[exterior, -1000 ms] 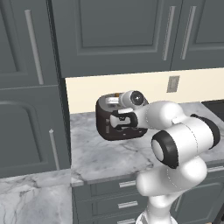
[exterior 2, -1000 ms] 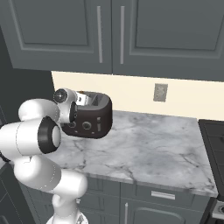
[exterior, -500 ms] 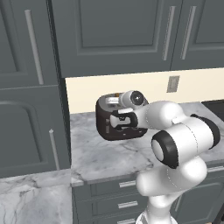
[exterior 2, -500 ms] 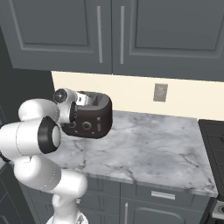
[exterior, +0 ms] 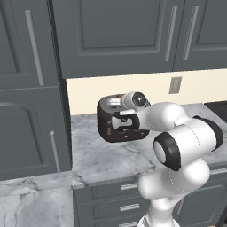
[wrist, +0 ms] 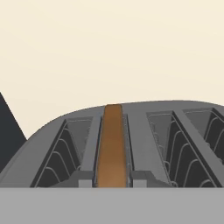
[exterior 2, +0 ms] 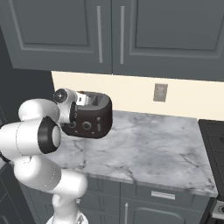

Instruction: Start the toaster. Once the lever pops up, take the bread to the plate on the dining counter.

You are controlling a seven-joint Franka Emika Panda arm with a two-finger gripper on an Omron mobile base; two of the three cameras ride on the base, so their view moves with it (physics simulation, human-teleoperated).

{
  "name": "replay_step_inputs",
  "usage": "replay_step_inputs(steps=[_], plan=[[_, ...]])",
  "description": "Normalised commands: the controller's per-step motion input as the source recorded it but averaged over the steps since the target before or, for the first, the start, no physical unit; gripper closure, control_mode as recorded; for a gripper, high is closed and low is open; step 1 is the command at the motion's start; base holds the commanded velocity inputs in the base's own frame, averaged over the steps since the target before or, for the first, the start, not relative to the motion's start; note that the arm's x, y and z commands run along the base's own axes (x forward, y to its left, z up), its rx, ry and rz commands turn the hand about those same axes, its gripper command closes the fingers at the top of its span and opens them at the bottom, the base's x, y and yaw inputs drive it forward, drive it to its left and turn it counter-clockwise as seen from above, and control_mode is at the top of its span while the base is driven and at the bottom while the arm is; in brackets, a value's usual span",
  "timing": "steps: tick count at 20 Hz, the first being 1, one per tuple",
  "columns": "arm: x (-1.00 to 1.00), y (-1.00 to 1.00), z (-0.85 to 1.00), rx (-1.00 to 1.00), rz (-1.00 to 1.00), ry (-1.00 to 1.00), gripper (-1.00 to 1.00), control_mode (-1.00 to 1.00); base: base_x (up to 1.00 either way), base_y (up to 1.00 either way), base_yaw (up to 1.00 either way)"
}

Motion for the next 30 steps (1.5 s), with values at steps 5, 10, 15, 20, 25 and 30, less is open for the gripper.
replay_step_inputs(steps=[5, 10, 15, 20, 25, 30], plan=[[0.00, 0.00, 0.00, 0.00, 0.00, 0.00, 1.00, -1.00, 0.00, 0.00, 0.00], [-0.02, 0.00, 0.05, 0.00, 0.00, -0.04, 1.00, -1.00, 0.00, 0.00, 0.00], [-0.08, 0.00, 0.40, 0.00, 0.00, -0.17, 1.00, -1.00, 0.00, 0.00, 0.00], [-0.32, 0.00, 0.39, 0.00, 0.03, -0.16, 1.00, -1.00, 0.00, 0.00, 0.00], [-0.39, 0.00, 0.63, 0.00, 0.01, -0.06, 1.00, -1.00, 0.00, 0.00, 0.00], [-0.27, 0.00, 0.79, 0.00, 0.00, 0.02, 1.00, -1.00, 0.00, 0.00, 0.00]])
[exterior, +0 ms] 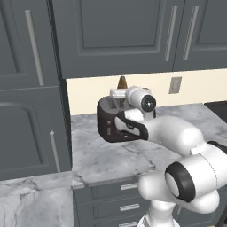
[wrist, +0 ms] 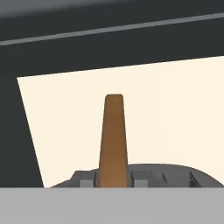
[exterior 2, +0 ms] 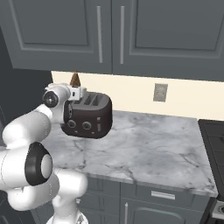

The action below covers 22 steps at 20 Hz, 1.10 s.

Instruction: Start the toaster. Once the lever pops up, take the bread to the plate on the dining counter.

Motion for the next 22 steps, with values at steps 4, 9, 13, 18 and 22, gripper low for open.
replay_step_inputs(steps=[4, 9, 13, 18, 22], plan=[[-0.39, 0.00, 0.60, 0.00, 0.00, 0.09, 1.00, -1.00, 0.00, 0.00, 0.00], [-0.63, -0.04, 0.09, 0.00, 0.00, 0.20, 1.00, -1.00, 0.00, 0.00, 0.00], [-0.65, -0.16, 0.02, -0.01, 0.00, 0.23, 1.00, -1.00, 0.00, 0.00, 0.00], [-0.85, -0.35, 0.26, 0.00, 0.00, 0.22, 1.00, -1.00, 0.00, 0.00, 0.00], [-0.91, -0.31, 0.13, 0.00, 0.00, 0.25, 1.00, -1.00, 0.00, 0.00, 0.00]])
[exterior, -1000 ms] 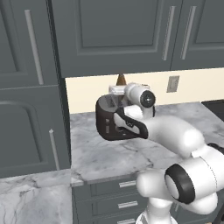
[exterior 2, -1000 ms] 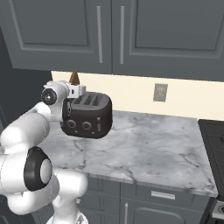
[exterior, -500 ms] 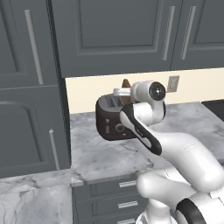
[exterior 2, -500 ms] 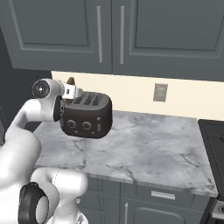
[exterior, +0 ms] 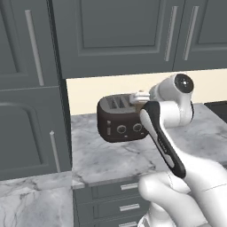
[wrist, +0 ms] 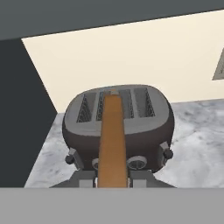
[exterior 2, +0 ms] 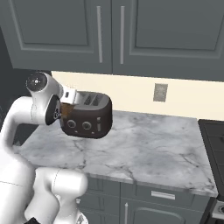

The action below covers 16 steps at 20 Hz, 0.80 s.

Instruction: Start the toaster. Once the lever pops up, take the bread to the plate on the dining counter.

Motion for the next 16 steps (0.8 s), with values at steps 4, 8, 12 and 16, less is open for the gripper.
replay_step_inputs(steps=[4, 8, 12, 16], plan=[[-0.87, -0.41, 0.00, -0.04, 0.00, 0.21, 1.00, -1.00, 0.00, 0.00, 0.00], [-0.79, -0.33, -0.02, -0.09, 0.00, 0.20, 1.00, -1.00, 0.00, 0.00, 0.00], [-0.53, 0.00, 0.00, -0.17, 0.00, 0.27, 1.00, -1.00, 0.00, 0.00, 0.00], [-0.23, 0.01, -0.06, -0.07, 0.00, 0.11, 1.00, -1.00, 0.00, 0.00, 0.00]])
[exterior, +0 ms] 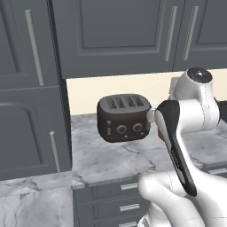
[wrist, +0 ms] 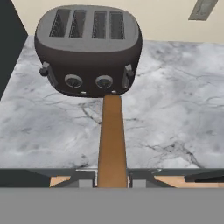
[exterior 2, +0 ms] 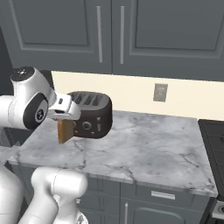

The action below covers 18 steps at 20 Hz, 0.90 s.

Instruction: Start the toaster. Once the lever pops up, take the bread to the plate on the dining counter.

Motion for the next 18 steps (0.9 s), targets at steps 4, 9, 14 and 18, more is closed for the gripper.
replay_step_inputs(steps=[4, 9, 14, 18], plan=[[-0.06, -0.04, -0.19, 0.02, 0.00, 0.02, 1.00, -1.00, 0.00, 0.00, 0.00], [-0.09, -0.11, -0.41, 0.06, 0.00, -0.01, 1.00, -1.00, 0.00, 0.00, 0.00], [-0.03, 0.00, -0.35, 0.01, -0.02, 0.00, 1.00, -1.00, 0.00, 0.00, 0.00], [-0.24, -0.07, -0.05, 0.00, 0.00, 0.00, 1.00, -1.00, 0.00, 0.00, 0.00]])
